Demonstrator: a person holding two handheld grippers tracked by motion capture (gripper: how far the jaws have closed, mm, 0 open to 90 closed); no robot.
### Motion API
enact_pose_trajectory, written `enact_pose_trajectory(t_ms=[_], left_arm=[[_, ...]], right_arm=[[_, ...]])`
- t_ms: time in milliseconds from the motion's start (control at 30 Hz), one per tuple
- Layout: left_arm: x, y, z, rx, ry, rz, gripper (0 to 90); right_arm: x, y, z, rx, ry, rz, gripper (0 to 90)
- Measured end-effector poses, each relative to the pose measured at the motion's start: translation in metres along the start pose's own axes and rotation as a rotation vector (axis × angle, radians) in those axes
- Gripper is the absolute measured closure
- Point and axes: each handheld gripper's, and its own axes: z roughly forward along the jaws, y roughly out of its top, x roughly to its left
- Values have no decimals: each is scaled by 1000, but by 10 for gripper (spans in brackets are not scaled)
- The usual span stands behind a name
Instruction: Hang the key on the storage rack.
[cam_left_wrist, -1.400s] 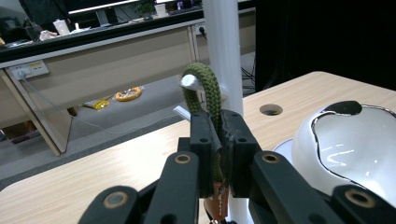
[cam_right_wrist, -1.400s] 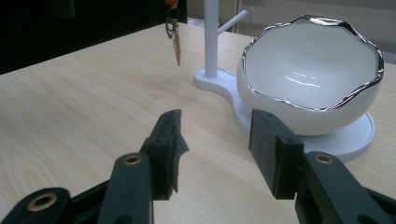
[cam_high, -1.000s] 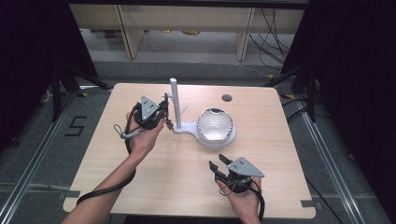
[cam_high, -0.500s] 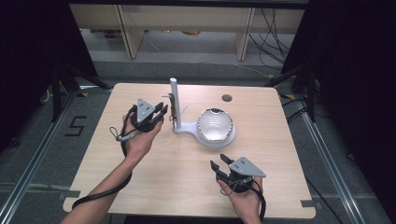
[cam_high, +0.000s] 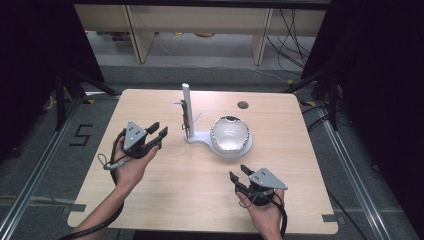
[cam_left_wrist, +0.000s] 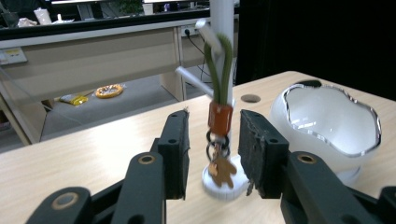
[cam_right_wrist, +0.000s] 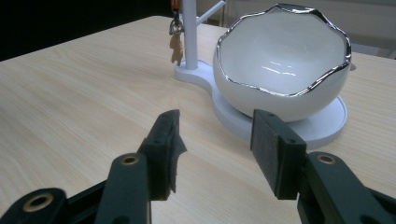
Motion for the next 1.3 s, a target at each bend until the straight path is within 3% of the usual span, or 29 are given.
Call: enact_pose_trajectory(t_ms=[33,333,367,400,433,700,967,1033,1133,1167,1267,1300], left_arm=[[1,-3,-3,0,3,-2,620],[7,-27,-28,4,23,-17,605],[8,-29,-30,3,25,-22,600],[8,-32,-32,5,28,-23,600],[9,-38,-36,4,29,-28,592],[12,-64,-49,14,40,-42,567],[15,-92,-59,39,70,-55,505],[16,-95,-60,34,74,-60,485],[16,-101,-61,13,83,-58,473],[16,-102,-62,22,90,-55,470],[16,-107,-61,15,85,-63,460],[15,-109,-62,32,90,-64,460]], right_arm=[[0,0,-1,9,-23,-3,529],[-2,-3,-1,28,-30,1,521],[-5,-3,0,8,-33,-42,520],[-5,-3,0,8,-33,-42,520],[-3,-4,-1,27,-25,5,519],[-6,-6,-1,23,-20,-3,517],[-6,-8,-1,37,-28,19,514],[-8,-10,0,32,-32,-3,513],[-10,-11,-1,37,-26,1,512],[-10,-12,-2,40,-47,16,512],[-11,-13,-2,46,-52,14,511],[-12,-14,-2,38,-41,16,510]])
